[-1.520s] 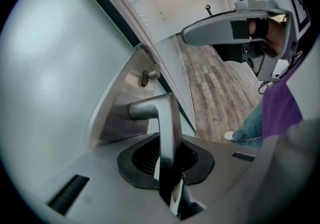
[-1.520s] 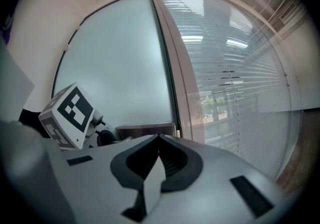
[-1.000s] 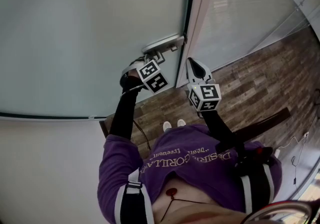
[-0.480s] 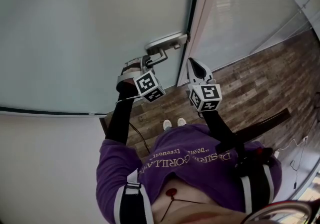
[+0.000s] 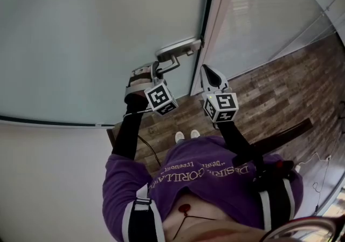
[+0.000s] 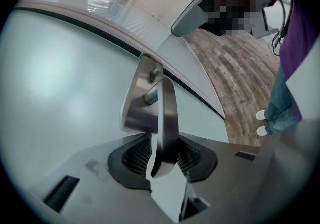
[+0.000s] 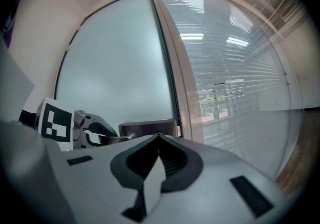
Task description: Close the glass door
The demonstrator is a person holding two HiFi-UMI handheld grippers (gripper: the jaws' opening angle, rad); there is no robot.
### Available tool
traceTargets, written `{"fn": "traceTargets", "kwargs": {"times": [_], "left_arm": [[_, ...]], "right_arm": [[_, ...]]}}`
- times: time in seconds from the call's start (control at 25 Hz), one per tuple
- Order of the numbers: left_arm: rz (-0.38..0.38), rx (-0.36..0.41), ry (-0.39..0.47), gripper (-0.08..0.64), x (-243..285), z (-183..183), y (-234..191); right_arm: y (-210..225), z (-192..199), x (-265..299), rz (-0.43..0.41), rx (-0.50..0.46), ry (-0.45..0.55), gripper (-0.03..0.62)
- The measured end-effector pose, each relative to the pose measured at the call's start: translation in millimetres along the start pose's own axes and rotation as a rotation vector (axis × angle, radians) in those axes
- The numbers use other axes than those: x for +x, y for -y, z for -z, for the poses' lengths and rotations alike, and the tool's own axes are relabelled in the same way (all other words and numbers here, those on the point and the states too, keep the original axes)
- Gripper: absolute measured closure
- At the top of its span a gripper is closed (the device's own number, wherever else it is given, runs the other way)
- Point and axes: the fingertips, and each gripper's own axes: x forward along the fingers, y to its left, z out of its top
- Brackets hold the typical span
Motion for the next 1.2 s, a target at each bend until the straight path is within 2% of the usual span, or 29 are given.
{"fn": "traceTargets", "kwargs": {"times": [0.28,0.48,0.6,0.72,0.84,1.04,1.2], "left_arm": [[0.002,0.03,0.002,0.465,-21,-1,3],[-0.038,-0.018,0.029,0.465,-50,-2,-1],[-0.108,-0.113,0.108,0.465,-78,-12,-15],[-0.167,-0.268,0.202,0.465,-102,-20,-32],[-0.225,-0.468,0.3,0.466,-118,-23,-43],[-0.302,-0.873,0.466,0.466,-130,-13,-47],[-0.281,-1.226,0.549,0.501,-124,7,-34]], "right_arm": [[5,3,-1,0.011,0.004,0.004,0.595],[5,1,-1,0.009,0.002,0.007,0.595],[3,0,-1,0.003,0.0,0.009,0.595],[0,-1,1,-0.006,-0.002,0.011,0.595],[-5,-2,2,-0.019,-0.004,0.014,0.595],[-8,-2,1,-0.028,-0.005,0.018,0.595],[-10,0,-1,-0.031,-0.005,0.015,0.595]]}}
